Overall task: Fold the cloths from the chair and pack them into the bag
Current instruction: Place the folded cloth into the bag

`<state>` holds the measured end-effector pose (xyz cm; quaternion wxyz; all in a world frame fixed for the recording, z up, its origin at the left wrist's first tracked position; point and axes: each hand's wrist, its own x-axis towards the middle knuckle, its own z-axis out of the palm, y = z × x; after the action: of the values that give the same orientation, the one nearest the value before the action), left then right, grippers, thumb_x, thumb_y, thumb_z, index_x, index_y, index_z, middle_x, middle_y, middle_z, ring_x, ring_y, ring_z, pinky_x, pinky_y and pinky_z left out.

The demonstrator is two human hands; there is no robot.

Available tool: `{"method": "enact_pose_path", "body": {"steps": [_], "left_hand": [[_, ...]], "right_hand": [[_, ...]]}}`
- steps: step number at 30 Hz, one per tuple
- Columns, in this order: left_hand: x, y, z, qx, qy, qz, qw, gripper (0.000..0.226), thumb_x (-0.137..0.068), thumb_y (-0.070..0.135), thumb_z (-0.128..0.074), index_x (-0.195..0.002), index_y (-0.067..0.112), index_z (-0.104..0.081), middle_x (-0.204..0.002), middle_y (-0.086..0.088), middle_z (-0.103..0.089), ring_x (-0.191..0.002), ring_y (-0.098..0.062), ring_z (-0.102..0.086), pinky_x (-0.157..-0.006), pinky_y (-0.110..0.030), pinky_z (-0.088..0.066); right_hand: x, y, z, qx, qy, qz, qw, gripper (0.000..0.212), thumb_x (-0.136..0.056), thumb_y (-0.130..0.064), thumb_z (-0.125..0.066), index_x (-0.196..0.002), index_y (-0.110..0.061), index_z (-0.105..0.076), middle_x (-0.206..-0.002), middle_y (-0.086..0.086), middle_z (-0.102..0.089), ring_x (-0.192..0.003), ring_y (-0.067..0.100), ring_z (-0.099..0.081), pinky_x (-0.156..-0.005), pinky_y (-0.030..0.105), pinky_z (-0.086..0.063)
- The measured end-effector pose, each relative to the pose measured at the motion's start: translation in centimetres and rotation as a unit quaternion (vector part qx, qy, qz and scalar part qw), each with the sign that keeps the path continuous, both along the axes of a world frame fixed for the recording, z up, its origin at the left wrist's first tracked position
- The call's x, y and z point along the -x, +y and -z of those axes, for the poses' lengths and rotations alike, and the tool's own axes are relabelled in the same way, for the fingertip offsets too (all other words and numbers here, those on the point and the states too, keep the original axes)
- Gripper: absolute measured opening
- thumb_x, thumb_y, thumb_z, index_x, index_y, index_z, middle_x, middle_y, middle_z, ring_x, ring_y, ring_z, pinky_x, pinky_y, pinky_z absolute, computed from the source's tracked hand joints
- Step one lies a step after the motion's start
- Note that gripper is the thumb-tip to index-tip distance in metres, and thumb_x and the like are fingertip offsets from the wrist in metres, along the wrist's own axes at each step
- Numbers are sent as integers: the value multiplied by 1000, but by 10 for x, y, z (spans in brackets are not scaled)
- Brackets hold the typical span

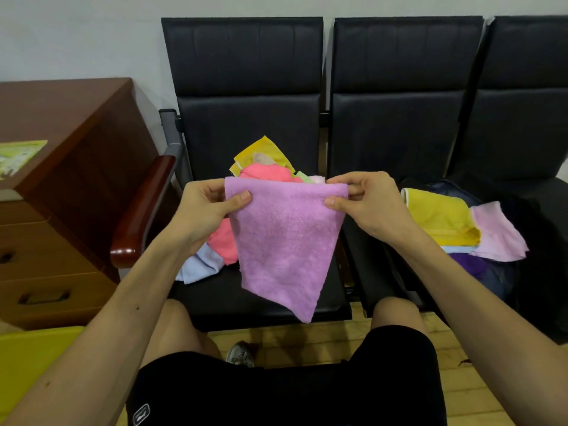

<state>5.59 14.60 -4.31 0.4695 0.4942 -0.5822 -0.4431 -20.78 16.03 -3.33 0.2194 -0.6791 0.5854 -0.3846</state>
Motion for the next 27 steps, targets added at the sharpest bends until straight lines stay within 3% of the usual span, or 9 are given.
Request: {"method": "enact_pose_path", "body": {"steps": [5,9,13,16,19,21,24,27], "left_hand": [[2,-1,9,39,-13,-14,999,22,-86,7,-71,-102,22,-72,-87,15,-76,-87,-3,-72,-71,-15,-55],[5,-4,19,82,-37,-66,994,22,-83,11,-76,-97,28,-73,-107,-7,-71,-100,-20,-69,-85,-32,-57],[11,3,22,116,-16,-63,991,28,-85,6,-74,-97,30,-71,-112,-2,-69,-102,-8,-67,-81,-19,-54],[17,9,24,121,-21,-52,991,21,-88,5,-71,-101,22,-71,-100,4,-72,-92,-2,-69,-79,-18,-54],[23,13,23,134,-28,-57,989,12,-93,9,-67,-105,8,-67,-99,-2,-72,-91,-12,-68,-78,-22,-56],[27,17,21,130,-27,-38,990,16,-96,14,-63,-113,10,-61,-101,14,-70,-94,-4,-66,-78,-17,-54],[32,21,18,106,-29,-3,994,34,-97,22,-60,-129,19,-50,-111,28,-63,-104,2,-63,-85,-20,-56],[33,22,18,94,-65,24,993,72,-89,27,-72,-149,24,-33,-138,16,-50,-124,0,-52,-100,-22,-48]], "right_hand": [[4,4,6,38,50,46,997,27,-82,-26,-79,-106,-14,-74,-102,3,-74,-89,14,-69,-87,34,-58],[6,4,9,54,55,56,996,15,-85,-25,-77,-96,-16,-74,-94,-2,-71,-85,10,-65,-81,30,-57],[10,5,13,55,49,50,996,10,-84,-22,-77,-92,-18,-72,-100,-6,-59,-89,7,-55,-75,13,-45],[11,9,15,-7,-13,16,1000,7,-89,-19,-71,-96,-17,-69,-99,-2,-68,-92,9,-65,-83,26,-56],[13,13,16,-50,-57,-19,997,4,-92,-17,-67,-93,-21,-67,-95,-2,-71,-88,10,-69,-80,26,-58],[16,15,14,-64,-108,-41,991,7,-93,-15,-66,-92,-21,-69,-94,-1,-72,-87,10,-70,-78,24,-57],[21,21,10,-81,-202,-77,973,8,-93,-14,-64,-97,-16,-70,-95,3,-74,-90,14,-72,-79,25,-57],[25,25,6,-90,-360,-111,922,16,-86,-21,-66,-100,-14,-70,-93,0,-74,-87,13,-70,-76,25,-55]]}}
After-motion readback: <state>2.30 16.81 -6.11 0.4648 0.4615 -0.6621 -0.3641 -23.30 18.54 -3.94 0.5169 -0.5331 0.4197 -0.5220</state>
